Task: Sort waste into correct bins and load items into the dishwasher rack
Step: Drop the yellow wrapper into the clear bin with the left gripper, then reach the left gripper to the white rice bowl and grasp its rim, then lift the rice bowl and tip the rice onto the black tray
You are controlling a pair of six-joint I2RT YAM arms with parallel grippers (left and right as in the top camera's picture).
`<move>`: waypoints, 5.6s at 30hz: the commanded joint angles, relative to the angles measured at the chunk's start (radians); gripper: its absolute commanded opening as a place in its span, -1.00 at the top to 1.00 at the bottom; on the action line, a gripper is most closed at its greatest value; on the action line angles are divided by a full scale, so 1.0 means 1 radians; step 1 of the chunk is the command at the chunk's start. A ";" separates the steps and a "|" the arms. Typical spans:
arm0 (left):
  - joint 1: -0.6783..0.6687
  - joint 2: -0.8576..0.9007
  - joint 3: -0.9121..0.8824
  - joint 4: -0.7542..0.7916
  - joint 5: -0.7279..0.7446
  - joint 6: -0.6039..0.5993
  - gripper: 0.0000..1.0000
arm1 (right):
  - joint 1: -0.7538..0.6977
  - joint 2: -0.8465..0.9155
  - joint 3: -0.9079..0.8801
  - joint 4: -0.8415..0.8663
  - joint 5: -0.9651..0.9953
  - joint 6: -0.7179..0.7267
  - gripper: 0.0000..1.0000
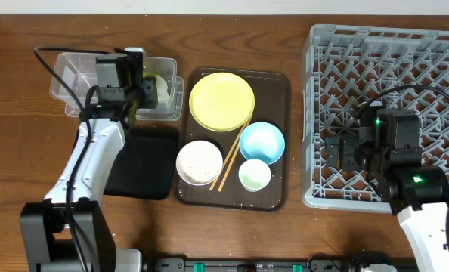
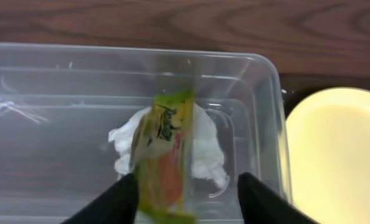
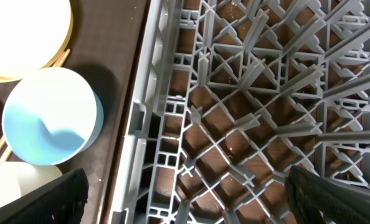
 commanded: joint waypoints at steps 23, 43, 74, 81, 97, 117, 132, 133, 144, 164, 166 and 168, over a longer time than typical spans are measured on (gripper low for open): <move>0.003 -0.264 0.003 -0.537 0.250 -0.324 -0.76 | 0.006 -0.003 0.021 0.007 -0.007 0.010 -0.99; -0.454 -0.188 0.003 -0.579 0.022 -0.325 -0.74 | 0.006 -0.003 0.021 0.003 -0.007 0.010 -0.99; -0.547 0.174 0.003 -0.418 0.024 -0.482 0.35 | 0.006 -0.003 0.021 0.002 -0.007 0.010 -0.99; -0.599 0.184 -0.006 -0.413 0.020 -0.500 0.38 | 0.006 -0.003 0.021 0.002 -0.007 0.010 -0.98; -0.607 0.187 -0.005 -0.444 0.013 -0.499 0.82 | 0.006 -0.003 0.021 0.003 -0.007 0.010 -0.99; -0.570 -0.028 0.071 -0.587 0.022 -0.378 0.88 | 0.006 -0.003 0.021 -0.003 -0.007 0.010 -0.99; -0.066 -0.119 0.047 -0.652 0.494 -0.135 0.88 | 0.006 -0.003 0.021 -0.002 -0.007 0.010 -0.99; -0.026 -0.112 0.040 -0.653 0.543 -0.116 0.88 | 0.006 -0.003 0.021 -0.002 -0.007 0.010 -0.99; 0.316 0.079 0.016 -0.697 1.071 0.049 0.88 | 0.006 -0.003 0.021 -0.002 -0.007 0.010 -0.99; 0.539 0.214 0.009 -0.813 1.335 0.039 0.88 | 0.006 -0.003 0.021 -0.002 -0.007 0.010 -0.98; 0.553 0.214 0.009 -0.838 1.336 0.039 0.88 | 0.006 -0.003 0.021 -0.002 -0.007 0.010 -0.98; 0.567 0.214 0.009 -0.854 1.336 0.040 0.88 | 0.006 -0.003 0.021 -0.002 -0.007 0.010 -0.99</move>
